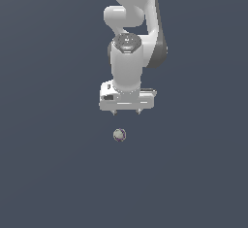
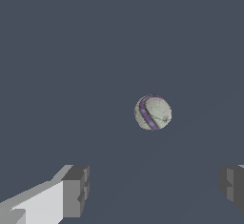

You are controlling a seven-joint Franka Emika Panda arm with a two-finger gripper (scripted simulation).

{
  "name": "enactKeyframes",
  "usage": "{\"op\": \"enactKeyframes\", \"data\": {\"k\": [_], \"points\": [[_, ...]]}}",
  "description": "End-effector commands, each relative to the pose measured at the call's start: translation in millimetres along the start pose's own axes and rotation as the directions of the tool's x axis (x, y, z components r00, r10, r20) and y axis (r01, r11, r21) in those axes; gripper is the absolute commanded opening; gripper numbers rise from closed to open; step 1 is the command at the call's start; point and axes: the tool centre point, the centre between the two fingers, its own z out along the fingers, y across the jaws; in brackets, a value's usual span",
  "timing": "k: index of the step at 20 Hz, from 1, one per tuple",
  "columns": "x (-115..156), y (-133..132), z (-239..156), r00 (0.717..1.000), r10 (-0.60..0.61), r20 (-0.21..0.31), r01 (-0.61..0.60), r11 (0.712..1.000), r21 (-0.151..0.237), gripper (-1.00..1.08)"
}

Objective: Pick up the object and move it to a goal position.

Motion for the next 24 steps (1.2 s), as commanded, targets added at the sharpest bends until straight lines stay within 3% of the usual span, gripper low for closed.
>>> {"op": "enactKeyframes", "data": {"k": [1, 15, 24], "points": [[0.0, 0.0, 0.0, 1.000, 0.000, 0.000, 0.000, 1.000, 0.000, 1.00], [-3.3, -18.4, -3.7, 0.999, -0.035, 0.016, 0.035, 0.999, -0.013, 1.00], [-1.0, -16.0, 2.0, 0.999, 0.039, 0.016, -0.039, 0.999, -0.010, 1.00]]}}
